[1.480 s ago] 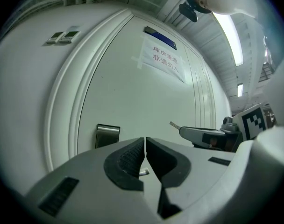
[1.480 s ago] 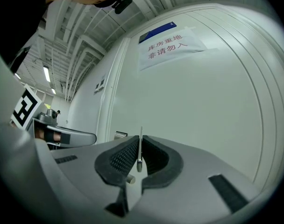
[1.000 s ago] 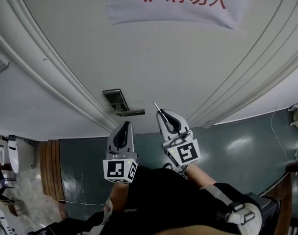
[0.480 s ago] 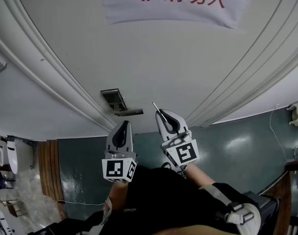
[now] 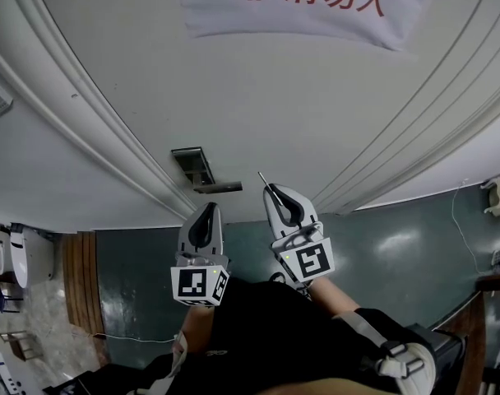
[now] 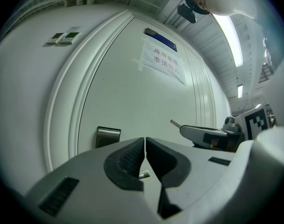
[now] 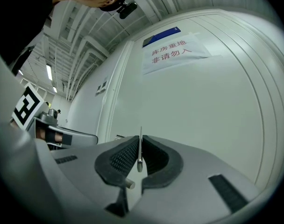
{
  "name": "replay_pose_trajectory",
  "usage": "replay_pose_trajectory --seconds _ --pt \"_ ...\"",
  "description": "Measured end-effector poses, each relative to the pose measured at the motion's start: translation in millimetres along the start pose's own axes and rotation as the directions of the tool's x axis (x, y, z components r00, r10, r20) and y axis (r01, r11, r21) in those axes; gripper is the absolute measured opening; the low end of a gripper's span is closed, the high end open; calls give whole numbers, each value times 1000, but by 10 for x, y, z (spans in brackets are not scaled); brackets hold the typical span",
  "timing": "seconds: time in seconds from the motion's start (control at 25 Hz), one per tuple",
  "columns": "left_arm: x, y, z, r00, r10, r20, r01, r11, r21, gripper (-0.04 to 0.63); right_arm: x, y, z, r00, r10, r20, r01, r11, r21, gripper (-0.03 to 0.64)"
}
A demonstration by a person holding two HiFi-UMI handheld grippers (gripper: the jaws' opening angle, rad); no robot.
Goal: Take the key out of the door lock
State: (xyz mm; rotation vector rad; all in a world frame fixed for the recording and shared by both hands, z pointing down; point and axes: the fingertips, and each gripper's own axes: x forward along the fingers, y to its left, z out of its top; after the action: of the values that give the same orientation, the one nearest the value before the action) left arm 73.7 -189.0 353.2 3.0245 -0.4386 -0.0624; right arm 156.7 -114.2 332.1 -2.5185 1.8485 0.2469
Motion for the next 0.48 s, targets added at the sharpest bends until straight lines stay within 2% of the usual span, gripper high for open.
replay_pose_trajectory --seconds 0.48 --pt "-78 98 -38 1000 26 6 -25 999 -26 29 2 47 -49 1000 19 -14 -18 999 38 31"
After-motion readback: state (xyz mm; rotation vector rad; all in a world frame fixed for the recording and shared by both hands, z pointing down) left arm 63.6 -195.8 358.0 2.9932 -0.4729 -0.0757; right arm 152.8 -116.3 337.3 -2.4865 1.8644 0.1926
